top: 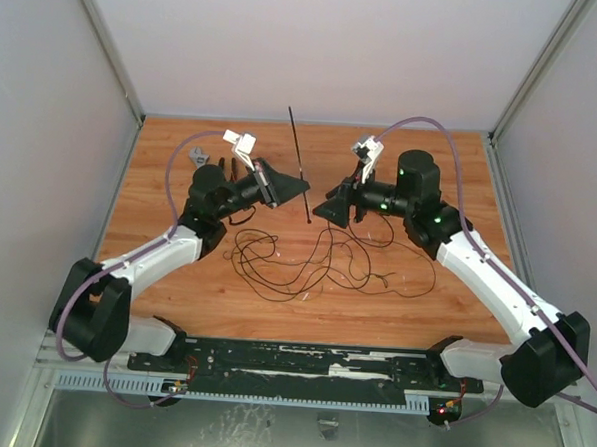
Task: Zip-tie the wires
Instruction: Pick up the ribbon at the center of the board.
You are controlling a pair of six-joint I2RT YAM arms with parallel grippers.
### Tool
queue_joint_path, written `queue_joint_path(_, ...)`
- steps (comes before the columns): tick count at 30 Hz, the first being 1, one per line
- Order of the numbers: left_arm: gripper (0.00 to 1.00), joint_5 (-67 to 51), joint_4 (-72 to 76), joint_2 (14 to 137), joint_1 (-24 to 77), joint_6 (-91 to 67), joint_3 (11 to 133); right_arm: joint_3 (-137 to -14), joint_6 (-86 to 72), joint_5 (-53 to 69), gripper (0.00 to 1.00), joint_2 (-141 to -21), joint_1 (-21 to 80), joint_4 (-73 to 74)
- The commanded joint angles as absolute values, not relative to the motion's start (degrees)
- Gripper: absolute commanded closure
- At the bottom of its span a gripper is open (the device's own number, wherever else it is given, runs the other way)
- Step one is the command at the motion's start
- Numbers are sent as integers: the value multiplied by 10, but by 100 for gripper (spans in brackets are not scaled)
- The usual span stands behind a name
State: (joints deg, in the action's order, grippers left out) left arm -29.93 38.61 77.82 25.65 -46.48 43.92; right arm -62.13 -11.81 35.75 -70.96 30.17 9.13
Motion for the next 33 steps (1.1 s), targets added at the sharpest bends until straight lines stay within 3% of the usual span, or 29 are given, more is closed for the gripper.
queue_joint_path(1, 100, -363, 447, 734, 275, -466, 432, -616, -148, 485, 39, -715, 302, 50)
queue_joint_path(10, 100, -356, 457, 703, 299, -470, 428, -597, -189, 521, 55, -723, 313, -5)
queue_joint_path(14, 100, -355, 462, 703, 303, -473, 426, -586, -201, 510, 68, -713, 316, -23)
queue_joint_path(19, 100, -360, 460, 703, 308, -474, 425, -586, -201, 493, 69, -711, 316, -35)
queue_joint_path(22, 100, -360, 460, 699, 311, -473, 422, -599, -189, 485, 67, -716, 317, -18)
queue_joint_path(24, 100, -358, 454, 696, 311, -467, 423, -617, -164, 472, 53, -718, 316, 19)
queue_joint_path(33, 100, -359, 438, 690, 311, -456, 423, -694, -69, 459, 34, -707, 289, 139)
